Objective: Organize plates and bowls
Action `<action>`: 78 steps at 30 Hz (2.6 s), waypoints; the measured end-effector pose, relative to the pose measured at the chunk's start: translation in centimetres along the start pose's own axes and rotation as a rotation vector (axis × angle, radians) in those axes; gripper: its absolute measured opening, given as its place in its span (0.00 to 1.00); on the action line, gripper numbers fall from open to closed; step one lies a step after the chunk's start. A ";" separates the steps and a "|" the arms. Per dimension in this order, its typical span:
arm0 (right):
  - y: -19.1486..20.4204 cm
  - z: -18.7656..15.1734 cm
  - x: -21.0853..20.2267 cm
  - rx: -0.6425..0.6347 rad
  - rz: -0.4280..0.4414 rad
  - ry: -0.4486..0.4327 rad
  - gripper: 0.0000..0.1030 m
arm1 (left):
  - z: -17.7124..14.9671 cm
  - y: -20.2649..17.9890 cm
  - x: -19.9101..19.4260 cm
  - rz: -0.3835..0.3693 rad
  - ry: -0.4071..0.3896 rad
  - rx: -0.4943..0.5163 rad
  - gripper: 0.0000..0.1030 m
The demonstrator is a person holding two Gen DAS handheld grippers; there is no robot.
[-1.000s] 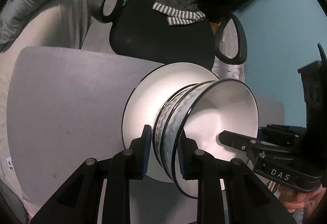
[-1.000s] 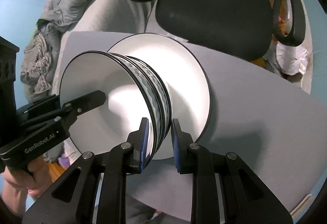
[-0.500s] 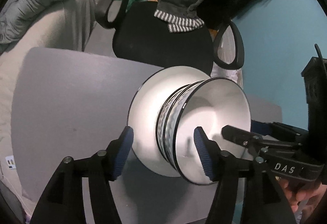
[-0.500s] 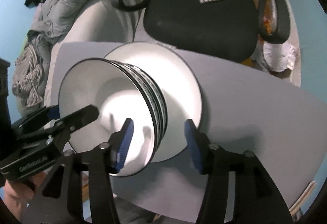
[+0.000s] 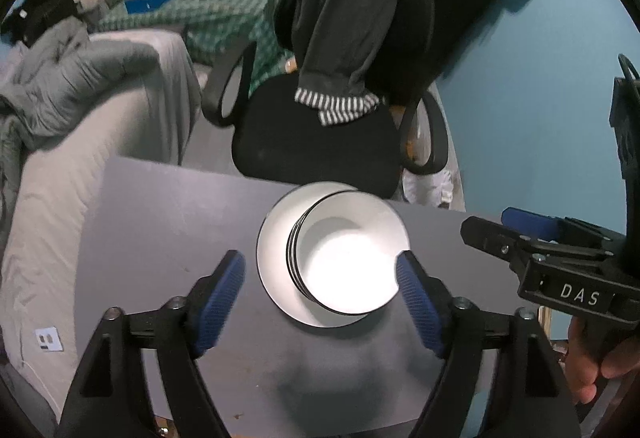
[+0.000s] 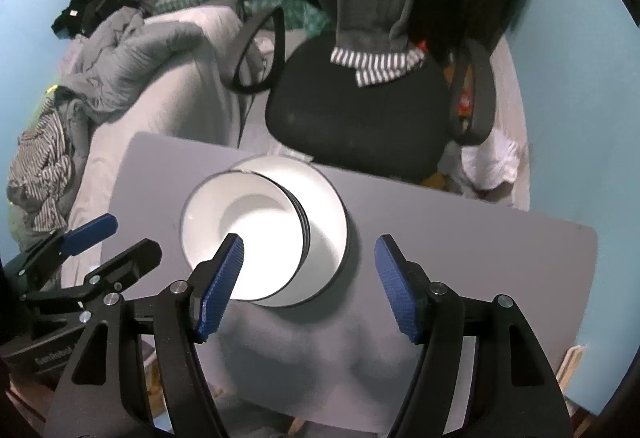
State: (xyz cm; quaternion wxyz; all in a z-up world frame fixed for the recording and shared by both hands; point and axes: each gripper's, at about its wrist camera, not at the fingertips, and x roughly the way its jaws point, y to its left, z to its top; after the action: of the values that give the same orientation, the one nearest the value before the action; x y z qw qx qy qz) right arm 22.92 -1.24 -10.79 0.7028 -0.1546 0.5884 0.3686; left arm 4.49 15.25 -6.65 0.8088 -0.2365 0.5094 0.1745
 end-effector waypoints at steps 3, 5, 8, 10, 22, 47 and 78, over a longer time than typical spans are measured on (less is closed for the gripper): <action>0.4 0.0 -2.0 -0.001 -0.006 -0.044 0.65 | -0.1 -0.9 -2.0 0.011 -0.047 0.014 0.83; 0.4 0.0 -3.2 0.006 0.000 -0.066 0.65 | -0.2 -1.4 -3.3 0.013 -0.066 0.022 0.83; 0.4 -0.2 -4.7 0.010 0.006 -0.091 0.65 | -0.1 -2.1 -4.9 0.014 -0.091 0.018 0.83; 0.5 -0.2 -5.8 0.007 -0.002 -0.113 0.65 | 0.0 -2.2 -5.7 0.009 -0.105 0.005 0.83; 0.5 -1.1 -10.5 0.024 -0.012 -0.215 0.65 | 0.3 -3.3 -10.4 0.011 -0.172 0.002 0.83; -1.0 -2.8 -14.9 0.041 -0.068 -0.294 0.66 | -0.6 -5.7 -13.0 0.034 -0.217 0.034 0.83; -2.0 -3.3 -15.0 0.037 -0.066 -0.282 0.66 | -0.8 -7.8 -12.8 0.044 -0.177 0.019 0.83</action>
State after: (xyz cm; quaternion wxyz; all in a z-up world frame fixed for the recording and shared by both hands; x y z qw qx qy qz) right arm 21.39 -9.79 2.04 0.7931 -0.1075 0.4851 0.3522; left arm 2.56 7.84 6.29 0.8487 -0.2013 0.4428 0.2077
